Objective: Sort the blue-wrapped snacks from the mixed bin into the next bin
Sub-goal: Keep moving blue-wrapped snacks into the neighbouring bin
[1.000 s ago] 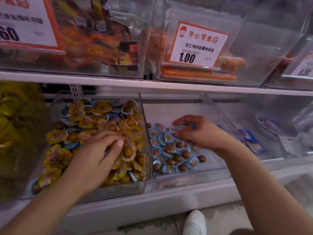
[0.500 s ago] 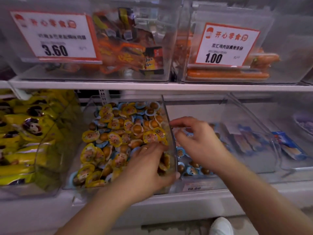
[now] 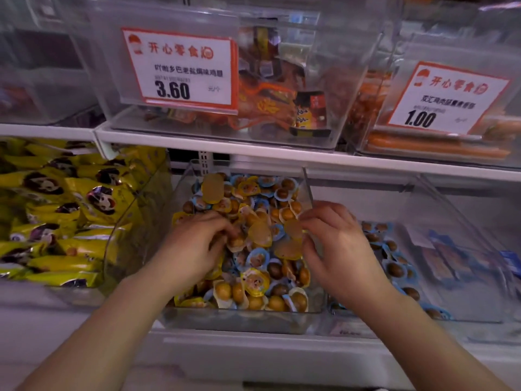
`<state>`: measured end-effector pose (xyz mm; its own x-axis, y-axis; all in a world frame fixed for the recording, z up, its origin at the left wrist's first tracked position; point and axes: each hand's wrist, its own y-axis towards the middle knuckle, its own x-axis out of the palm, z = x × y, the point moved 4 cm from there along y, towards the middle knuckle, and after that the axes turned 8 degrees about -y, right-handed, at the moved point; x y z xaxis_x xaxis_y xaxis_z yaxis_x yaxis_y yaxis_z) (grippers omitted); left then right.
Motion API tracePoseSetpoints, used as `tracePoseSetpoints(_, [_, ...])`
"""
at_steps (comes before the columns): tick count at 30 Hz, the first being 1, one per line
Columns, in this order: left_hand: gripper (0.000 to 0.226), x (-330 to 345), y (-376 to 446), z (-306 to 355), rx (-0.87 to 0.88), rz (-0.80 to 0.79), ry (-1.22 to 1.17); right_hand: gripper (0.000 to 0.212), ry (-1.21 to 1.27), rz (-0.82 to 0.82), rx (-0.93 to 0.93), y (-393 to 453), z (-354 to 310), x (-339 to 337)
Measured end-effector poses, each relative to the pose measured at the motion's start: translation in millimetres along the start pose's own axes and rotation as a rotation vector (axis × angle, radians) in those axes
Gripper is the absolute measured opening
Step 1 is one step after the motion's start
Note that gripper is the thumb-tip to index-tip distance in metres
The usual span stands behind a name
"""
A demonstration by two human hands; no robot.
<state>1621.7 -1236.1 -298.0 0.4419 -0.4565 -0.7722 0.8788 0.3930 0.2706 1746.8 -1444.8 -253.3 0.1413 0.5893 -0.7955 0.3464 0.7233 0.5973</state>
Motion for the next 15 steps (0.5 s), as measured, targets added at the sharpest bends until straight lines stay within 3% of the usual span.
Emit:
tracePoseSetpoints(5, [0.043, 5.6, -15.5, 16.6, 0.087, 0.01, 0.201, 0.036, -0.194, -0.419, -0.234, 0.2, -36.6, 17.6])
tracePoseSetpoints(10, [0.04, 15.3, -21.8, 24.3, 0.1, -0.107, 0.296, 0.074, -0.363, -0.559, -0.274, -1.1, -44.5, 41.3])
tracePoseSetpoints(15, [0.05, 8.3, -21.6, 15.4, 0.001, -0.125, 0.377, 0.067, -0.375, -0.683, -0.2, 7.9, -43.4, 56.8])
